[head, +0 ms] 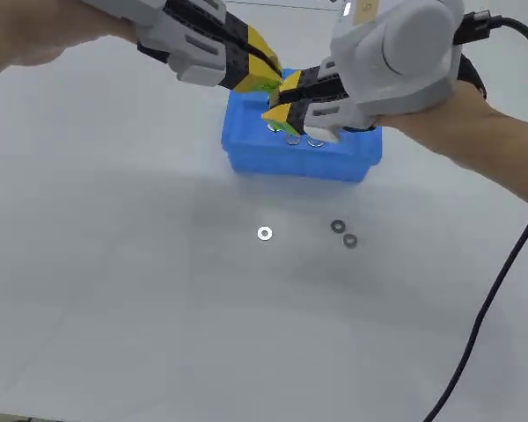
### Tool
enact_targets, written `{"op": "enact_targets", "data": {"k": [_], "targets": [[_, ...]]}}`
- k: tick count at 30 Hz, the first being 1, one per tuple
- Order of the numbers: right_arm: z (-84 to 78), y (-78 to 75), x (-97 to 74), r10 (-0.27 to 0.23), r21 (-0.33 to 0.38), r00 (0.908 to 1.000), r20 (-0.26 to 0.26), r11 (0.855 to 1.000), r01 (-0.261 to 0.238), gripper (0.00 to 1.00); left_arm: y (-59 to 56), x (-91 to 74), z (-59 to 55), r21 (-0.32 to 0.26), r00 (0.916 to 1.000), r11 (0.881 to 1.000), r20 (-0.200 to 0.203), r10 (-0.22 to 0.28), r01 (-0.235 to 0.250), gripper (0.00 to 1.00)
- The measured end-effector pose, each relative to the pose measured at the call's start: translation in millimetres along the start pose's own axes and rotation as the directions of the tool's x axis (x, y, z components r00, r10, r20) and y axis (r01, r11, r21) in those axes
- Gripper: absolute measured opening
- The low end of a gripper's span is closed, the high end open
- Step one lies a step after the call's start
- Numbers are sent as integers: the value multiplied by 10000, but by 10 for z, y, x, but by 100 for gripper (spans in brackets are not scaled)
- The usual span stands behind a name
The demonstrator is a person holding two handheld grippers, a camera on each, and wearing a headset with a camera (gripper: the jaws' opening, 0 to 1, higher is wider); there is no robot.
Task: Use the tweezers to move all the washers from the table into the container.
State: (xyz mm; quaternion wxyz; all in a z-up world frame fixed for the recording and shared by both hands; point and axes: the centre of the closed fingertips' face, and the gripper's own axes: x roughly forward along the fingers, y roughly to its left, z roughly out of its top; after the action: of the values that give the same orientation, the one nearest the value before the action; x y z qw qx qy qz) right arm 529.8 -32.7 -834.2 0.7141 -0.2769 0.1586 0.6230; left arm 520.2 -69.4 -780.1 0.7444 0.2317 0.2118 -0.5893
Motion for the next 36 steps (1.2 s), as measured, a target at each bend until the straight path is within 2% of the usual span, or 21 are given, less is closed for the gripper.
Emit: {"op": "enact_targets", "data": {"k": [6, 15, 19, 23, 29, 36], "targets": [[-86, 31, 42, 91, 170, 9998, -169, 9998, -89, 10, -3, 48, -82, -189, 10000, 9998, -33, -92, 91, 7], [-99, 64, 40, 115, 506, 9998, -177, 9987, -106, 11, -31, 62, -86, -244, 9998, 9995, -66, -186, 184, 7], [-73, 74, 30, 55, 226, 9995, -299, 9997, -48, 11, -58, 50, -65, -165, 9997, 9997, -138, -200, 198, 7], [-12, 74, -46, -91, -3, 9996, -262, 10000, 90, 12, -74, 2, 13, -48, 9999, 9999, -104, -121, 120, 7], [73, 64, -155, -283, 117, 9996, -21, 9995, 283, 12, -116, -67, 149, 192, 10000, 9998, -20, 38, -37, 7], [243, 141, -353, -515, -98, 9984, 228, 9986, 517, 12, -227, -187, 334, 592, 10000, 9982, -23, 34, -32, 7]]}}
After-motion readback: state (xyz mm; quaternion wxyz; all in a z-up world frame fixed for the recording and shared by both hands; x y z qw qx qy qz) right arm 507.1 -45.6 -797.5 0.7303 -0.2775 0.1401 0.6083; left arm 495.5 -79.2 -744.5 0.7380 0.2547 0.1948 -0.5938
